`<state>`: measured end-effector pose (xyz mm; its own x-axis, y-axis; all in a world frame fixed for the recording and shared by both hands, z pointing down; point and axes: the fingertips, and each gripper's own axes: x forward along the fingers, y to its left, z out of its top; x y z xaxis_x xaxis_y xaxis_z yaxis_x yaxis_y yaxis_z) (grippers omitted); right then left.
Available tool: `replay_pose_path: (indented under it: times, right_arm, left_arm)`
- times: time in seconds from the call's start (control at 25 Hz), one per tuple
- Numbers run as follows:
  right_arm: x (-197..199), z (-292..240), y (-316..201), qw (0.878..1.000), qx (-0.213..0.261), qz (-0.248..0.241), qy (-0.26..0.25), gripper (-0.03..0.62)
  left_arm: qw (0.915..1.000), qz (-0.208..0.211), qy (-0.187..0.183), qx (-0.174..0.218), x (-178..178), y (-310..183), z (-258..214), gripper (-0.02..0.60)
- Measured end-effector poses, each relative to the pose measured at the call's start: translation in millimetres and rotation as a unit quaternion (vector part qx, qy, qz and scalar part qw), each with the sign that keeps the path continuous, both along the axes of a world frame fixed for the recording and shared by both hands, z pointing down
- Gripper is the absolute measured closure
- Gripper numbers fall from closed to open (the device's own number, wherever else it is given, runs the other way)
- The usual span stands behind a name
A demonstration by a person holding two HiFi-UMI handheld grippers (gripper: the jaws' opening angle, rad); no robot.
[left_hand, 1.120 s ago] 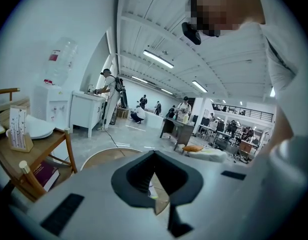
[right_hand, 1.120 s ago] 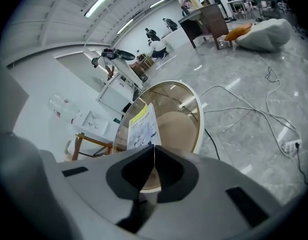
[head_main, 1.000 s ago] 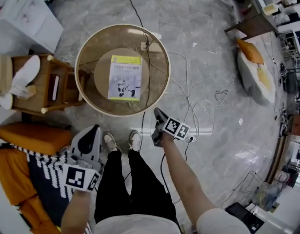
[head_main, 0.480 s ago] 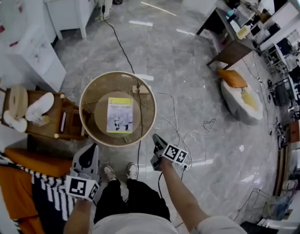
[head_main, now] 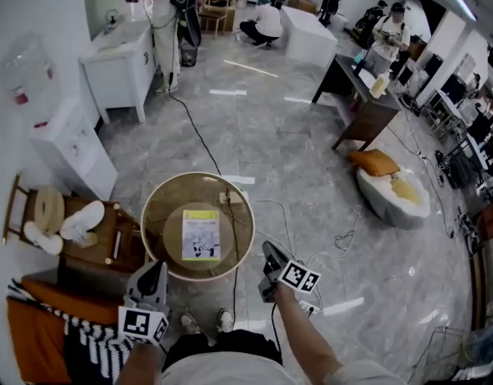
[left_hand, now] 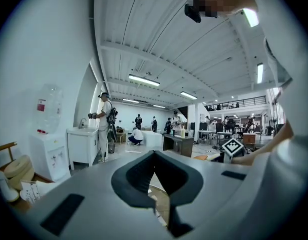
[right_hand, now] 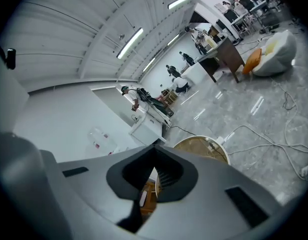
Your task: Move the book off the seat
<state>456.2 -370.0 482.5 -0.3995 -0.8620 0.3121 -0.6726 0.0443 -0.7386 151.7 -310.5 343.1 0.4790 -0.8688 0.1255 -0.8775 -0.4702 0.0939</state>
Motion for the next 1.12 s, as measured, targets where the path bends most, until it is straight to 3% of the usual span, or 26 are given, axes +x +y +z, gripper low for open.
replay_pose_path:
  times: [0.36, 0.72, 1.12]
  right_arm:
    - [9.6, -78.4, -4.8, 0.997, 0.076, 0.008, -0.011, 0.572]
    - [14.8, -165.5, -10.3, 0.984, 0.169, -0.006, 0.049, 0.572]
    - [7.4, -241.2, 32.1, 0.960, 0.257, -0.026, 0.106, 0.572]
  left_arm:
    - [0.9985, -0.006, -0.016, 0.053, -5.0, -3.9, -48.2, 0.565]
    - [0.9943, -0.021, -0.025, 0.101, -12.7, -16.5, -82.5, 0.566]
    - [0.9919, -0.054, -0.014, 0.114, -44.0, -11.8, -103.9, 0.565]
